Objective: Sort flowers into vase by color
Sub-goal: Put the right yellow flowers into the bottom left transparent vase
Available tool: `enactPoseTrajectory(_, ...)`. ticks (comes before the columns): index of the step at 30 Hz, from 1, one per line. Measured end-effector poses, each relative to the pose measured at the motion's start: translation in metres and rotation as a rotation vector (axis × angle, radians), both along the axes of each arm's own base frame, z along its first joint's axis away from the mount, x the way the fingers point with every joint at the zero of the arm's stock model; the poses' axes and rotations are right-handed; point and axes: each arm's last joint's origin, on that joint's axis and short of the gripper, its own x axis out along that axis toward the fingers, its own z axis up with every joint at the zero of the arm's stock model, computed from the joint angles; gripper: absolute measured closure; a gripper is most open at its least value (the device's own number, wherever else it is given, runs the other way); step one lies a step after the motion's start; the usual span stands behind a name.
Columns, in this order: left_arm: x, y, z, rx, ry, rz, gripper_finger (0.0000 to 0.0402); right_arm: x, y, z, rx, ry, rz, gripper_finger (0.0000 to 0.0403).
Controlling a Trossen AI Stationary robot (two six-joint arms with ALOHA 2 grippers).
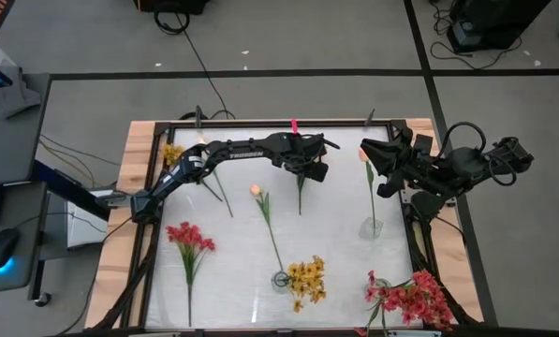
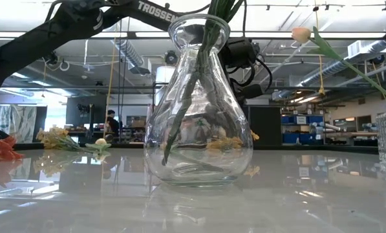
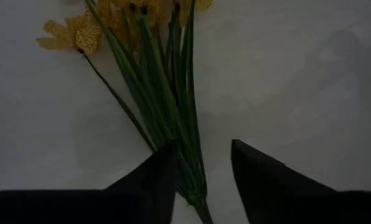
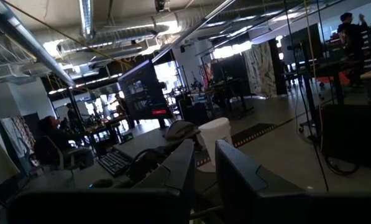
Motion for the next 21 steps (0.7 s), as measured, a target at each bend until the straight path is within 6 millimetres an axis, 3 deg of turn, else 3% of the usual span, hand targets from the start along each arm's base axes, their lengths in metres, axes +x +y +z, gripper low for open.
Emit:
enactPoseTrajectory(8,-0.003,-0.001,-0.003,-0.011,0.029,0.019,0.0161,0.000,0.000,0.000,0.000,0.000,0.000,0.0328)
enactPoseTrajectory(16,-0.009,-0.004,-0.020,-0.026,0.092,0.054,0.0152,0.000,0.000,0.000,0.000,0.000,0.000,0.0328)
enactPoseTrajectory(21,-0.007,-0.005,-0.021,-0.022,0.069,0.053,0.0152,0.000,0.000,0.000,0.000,0.001,0.000,0.0328)
